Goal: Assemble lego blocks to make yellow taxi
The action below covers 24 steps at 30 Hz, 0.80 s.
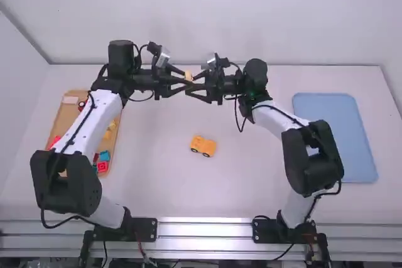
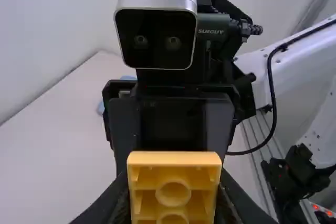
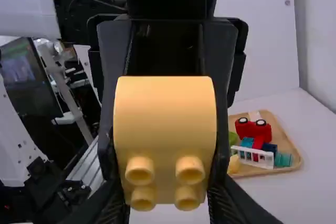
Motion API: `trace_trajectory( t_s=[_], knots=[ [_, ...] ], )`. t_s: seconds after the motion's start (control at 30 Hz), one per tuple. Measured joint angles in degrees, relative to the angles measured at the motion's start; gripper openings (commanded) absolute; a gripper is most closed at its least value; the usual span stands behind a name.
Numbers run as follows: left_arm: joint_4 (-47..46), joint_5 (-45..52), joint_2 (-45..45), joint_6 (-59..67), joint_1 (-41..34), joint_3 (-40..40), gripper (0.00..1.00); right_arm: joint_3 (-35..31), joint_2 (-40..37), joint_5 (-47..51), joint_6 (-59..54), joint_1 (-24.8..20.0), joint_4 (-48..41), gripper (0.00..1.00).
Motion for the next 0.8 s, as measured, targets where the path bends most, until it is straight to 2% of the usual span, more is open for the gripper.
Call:
trace_trajectory(
  t_s=[0.13,0.43,0.6,0.7,0.77,0.8],
  knots=[
    [0.1,0.8,0.0,-0.1,0.0,0.0,0.06,0.0,0.0,0.2,1.5,0.0,1.9,0.41],
    [0.1,0.4,-0.1,1.0,0.2,0.2,0.06,-0.2,0.0,0.7,4.6,0.1,2.4,0.31],
    [0.1,0.4,-0.1,0.9,0.3,0.2,0.12,-0.2,0.0,0.9,5.1,0.2,2.5,0.28],
    [0.1,0.4,-0.1,0.8,0.3,0.2,0.43,-0.2,0.0,0.9,5.5,0.2,2.6,0.28],
    [0.1,0.7,-0.1,1.0,0.3,0.2,0.56,-0.2,0.0,1.4,5.8,0.2,2.6,0.28],
    [0.0,1.1,-0.2,0.9,0.3,0.3,0.72,-0.2,0.1,2.3,6.0,0.2,2.6,0.28]
  ],
)
